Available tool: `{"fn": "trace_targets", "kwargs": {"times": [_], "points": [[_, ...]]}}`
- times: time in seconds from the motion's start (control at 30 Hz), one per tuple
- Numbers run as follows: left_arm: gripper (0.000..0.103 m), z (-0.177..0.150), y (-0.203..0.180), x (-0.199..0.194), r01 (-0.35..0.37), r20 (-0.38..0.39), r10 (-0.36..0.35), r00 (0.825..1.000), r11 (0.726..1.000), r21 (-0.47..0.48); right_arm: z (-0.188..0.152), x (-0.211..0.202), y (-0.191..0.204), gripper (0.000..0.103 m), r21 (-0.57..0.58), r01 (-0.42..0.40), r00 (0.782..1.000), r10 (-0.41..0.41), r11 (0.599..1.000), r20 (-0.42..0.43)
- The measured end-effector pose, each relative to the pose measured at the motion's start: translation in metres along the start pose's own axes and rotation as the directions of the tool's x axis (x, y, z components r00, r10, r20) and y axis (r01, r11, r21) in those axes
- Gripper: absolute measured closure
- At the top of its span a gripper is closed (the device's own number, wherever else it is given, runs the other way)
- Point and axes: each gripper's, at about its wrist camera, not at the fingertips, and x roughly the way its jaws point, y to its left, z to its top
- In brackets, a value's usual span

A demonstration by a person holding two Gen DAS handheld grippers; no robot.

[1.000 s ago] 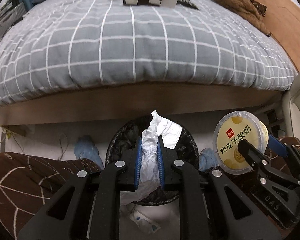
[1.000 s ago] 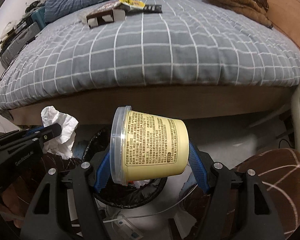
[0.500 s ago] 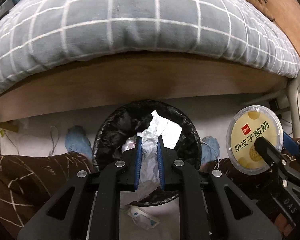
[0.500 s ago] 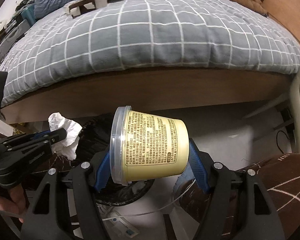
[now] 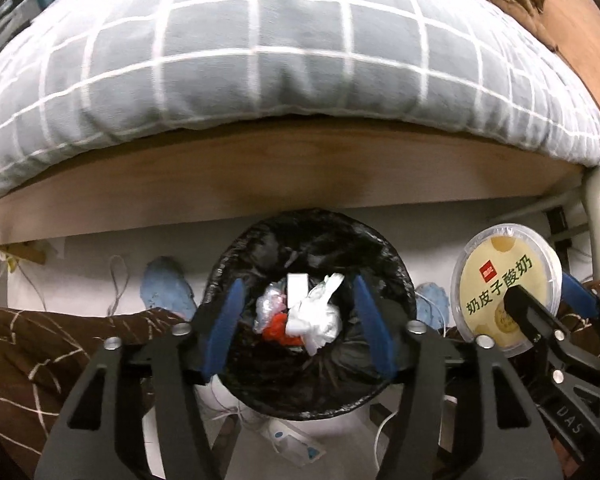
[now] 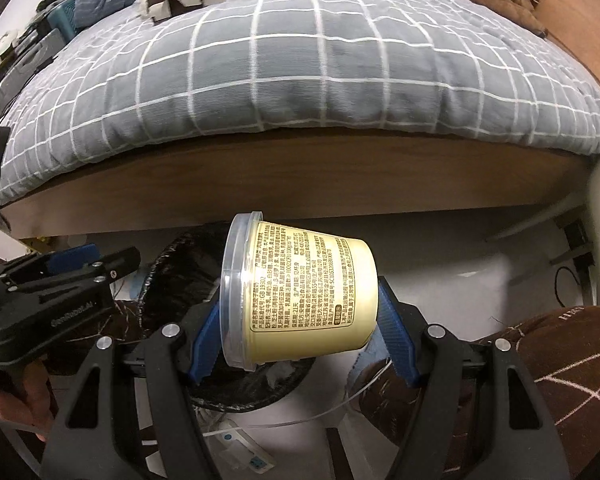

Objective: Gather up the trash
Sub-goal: 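Open the left tool over the bin to drop the white tissue, then open the right tool over the bin to drop the yellow yogurt cup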

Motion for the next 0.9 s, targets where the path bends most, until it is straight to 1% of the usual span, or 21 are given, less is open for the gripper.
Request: {"fn": "trace_targets", "kwargs": {"times": [0.17,0.37,0.47,0.7,0.83,0.9], "points": [[0.026,-0.003,0.024,-0.013,-0.047,0.039,0.048,0.998,0.998,-0.033,0.006,0.005,0.024,0.037,-0.041,-0.025,1.000,0.025,0.999,0.001],[0.013,-0.005,0.053,-0.026,-0.087,0.065,0.091,0.994,0.994,-0.071,0.014,0.011,0.058,0.037,-0.101,-0.046,0.999,0.046,0.994,-0.004],[0.009,-0.005,0.062,-0.031,-0.099,0.074,0.106,0.992,0.992,-0.083,0.015,0.014,0.071,0.037,-0.117,-0.053,0.999,0.052,0.992,-0.012],[0.006,-0.009,0.085,-0.042,-0.118,0.081,0.128,0.988,0.986,-0.120,0.019,0.023,0.097,0.037,-0.156,-0.049,0.999,0.046,0.987,-0.027],[0.006,-0.010,0.095,-0.043,-0.115,0.080,0.127,0.989,0.984,-0.138,0.018,0.026,0.110,0.037,-0.172,-0.052,0.998,0.046,0.984,-0.036],[0.006,-0.010,0.099,-0.044,-0.111,0.080,0.123,0.989,0.983,-0.144,0.017,0.027,0.110,0.037,-0.180,-0.054,0.998,0.048,0.982,-0.038]]}}
